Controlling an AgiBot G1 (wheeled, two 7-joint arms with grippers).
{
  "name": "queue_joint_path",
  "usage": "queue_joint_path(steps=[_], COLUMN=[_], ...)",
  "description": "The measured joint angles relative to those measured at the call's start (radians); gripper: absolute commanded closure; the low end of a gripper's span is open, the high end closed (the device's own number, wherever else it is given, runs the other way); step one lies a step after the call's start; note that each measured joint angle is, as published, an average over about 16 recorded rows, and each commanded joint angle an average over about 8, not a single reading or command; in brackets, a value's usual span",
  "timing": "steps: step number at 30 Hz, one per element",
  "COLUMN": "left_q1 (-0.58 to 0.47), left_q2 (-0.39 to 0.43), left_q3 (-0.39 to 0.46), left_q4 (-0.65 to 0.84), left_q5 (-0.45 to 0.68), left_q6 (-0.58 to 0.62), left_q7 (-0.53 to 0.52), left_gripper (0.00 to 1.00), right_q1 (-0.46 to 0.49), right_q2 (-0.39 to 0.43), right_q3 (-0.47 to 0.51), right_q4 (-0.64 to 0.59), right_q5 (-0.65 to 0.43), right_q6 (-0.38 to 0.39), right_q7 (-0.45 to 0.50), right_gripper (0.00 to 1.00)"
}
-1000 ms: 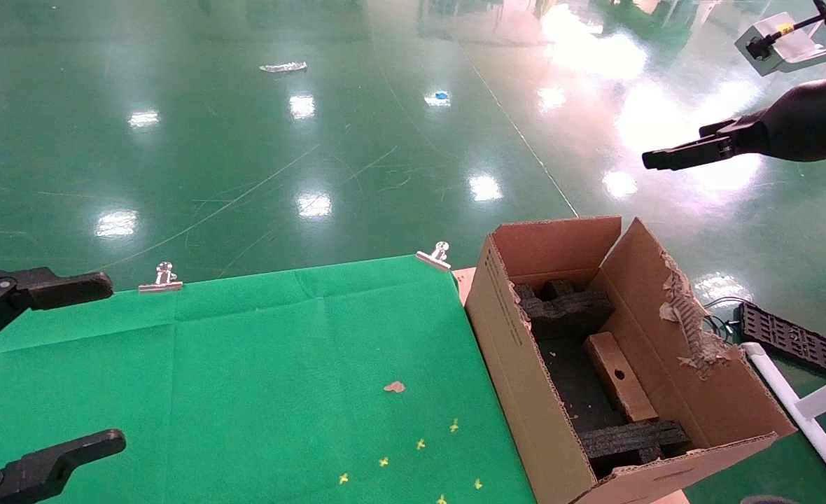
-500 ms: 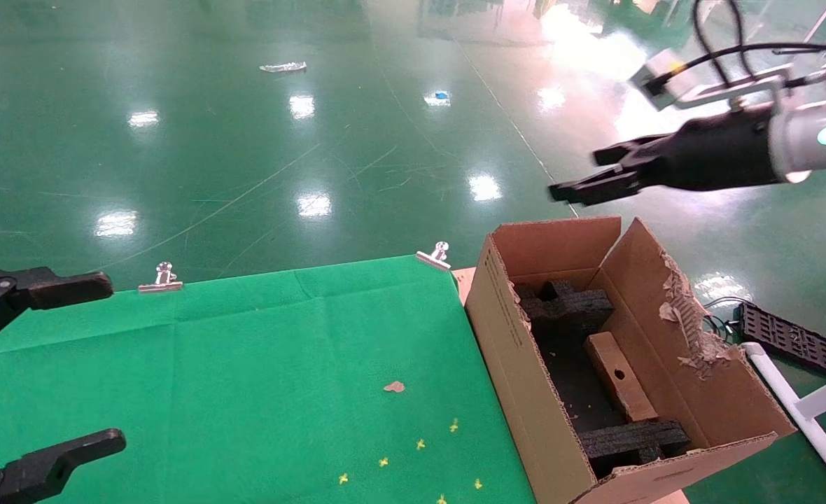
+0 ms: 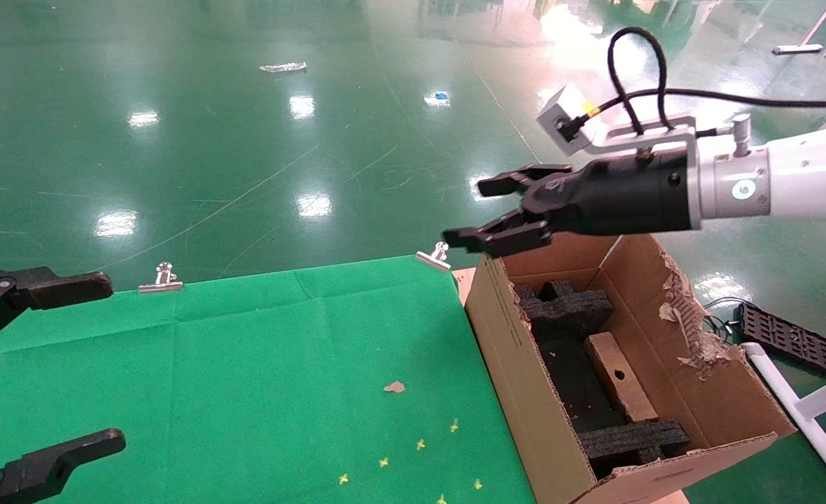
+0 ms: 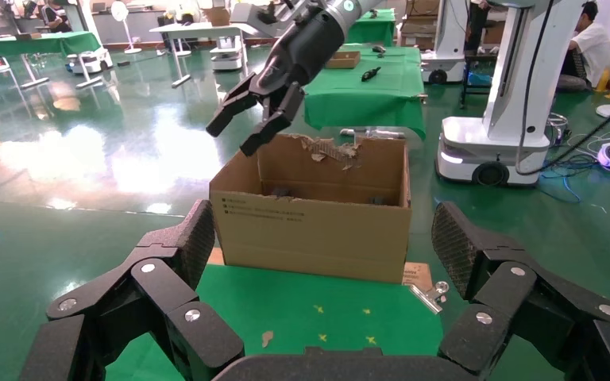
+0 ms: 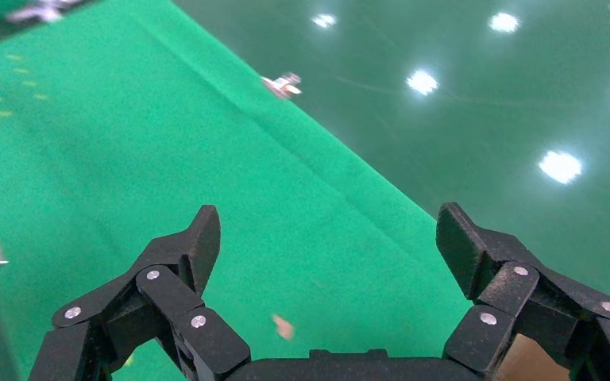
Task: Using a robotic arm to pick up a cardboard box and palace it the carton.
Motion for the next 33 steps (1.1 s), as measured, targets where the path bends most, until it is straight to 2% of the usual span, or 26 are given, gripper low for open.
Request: queue_joint_path(steps=[25,33], left_q1=[0.000,0.000], left_q2=[0.000,0.000], left_q3=[0.001,0.001], left_q4=[0.000,0.000], left_q5=[-0.001,-0.001], left_q6=[0.000,-0.001], left_q7=[0.000,0.001], left_gripper=[0.00,0.00], right_q1=[-0.504,-0.630], right_q2=[-0.024,-0.029], right_q3=[0.510,0.637], right_q4=[0.355,0.442], right_q5=[0.231,0.288], right_q6=[-0.132,-0.164], right_q7=[-0.180,-0.223], right_gripper=[0.00,0.00])
